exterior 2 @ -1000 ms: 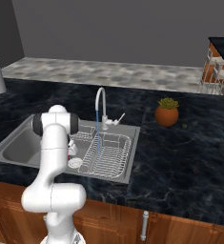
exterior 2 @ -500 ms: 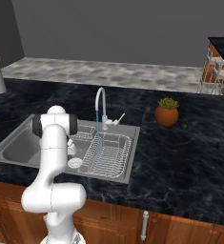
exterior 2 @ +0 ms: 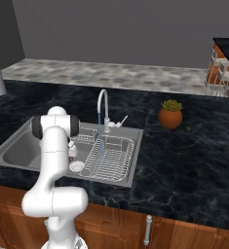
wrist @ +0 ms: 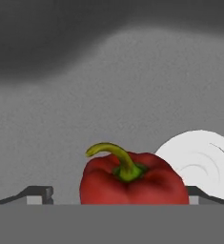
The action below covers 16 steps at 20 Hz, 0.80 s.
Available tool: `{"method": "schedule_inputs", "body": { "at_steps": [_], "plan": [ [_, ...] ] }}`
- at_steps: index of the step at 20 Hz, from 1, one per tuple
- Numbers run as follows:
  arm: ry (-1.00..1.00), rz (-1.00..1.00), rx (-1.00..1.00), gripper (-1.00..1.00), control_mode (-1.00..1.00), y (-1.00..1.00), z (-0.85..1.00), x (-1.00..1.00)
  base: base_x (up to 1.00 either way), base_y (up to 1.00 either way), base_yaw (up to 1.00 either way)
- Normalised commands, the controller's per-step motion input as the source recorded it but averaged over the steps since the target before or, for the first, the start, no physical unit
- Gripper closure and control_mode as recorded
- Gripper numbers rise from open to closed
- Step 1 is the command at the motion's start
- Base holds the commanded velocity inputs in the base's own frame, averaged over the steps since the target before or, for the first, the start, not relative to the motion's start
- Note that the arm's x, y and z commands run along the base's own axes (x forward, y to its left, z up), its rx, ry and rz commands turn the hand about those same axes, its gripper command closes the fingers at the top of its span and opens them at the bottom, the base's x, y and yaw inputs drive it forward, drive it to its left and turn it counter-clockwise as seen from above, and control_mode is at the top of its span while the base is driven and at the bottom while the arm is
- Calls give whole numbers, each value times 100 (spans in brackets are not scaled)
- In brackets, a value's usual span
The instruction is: Turn on the sink faucet. Then move the bell pepper from the counter to the sink. Turn off the sink. Move the vegetable from the sink to the pot next to the stove. Finally move the pot to the front center burner.
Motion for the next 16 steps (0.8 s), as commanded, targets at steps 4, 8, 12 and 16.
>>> {"method": "schedule_inputs", "body": {
  "at_steps": [4, 8, 12, 16],
  "plan": [
    [0, -1, 0, -100, -100, -12, 27, -12, 0, 0, 0],
    [0, -2, 0, -100, -100, -6, 10, -9, 0, 0, 0],
    [0, -1, 0, -100, -100, 0, -20, 0, 0, 0, 0],
    [0, 0, 0, -100, -100, 0, -35, 0, 0, 0, 0]
  ]
}}
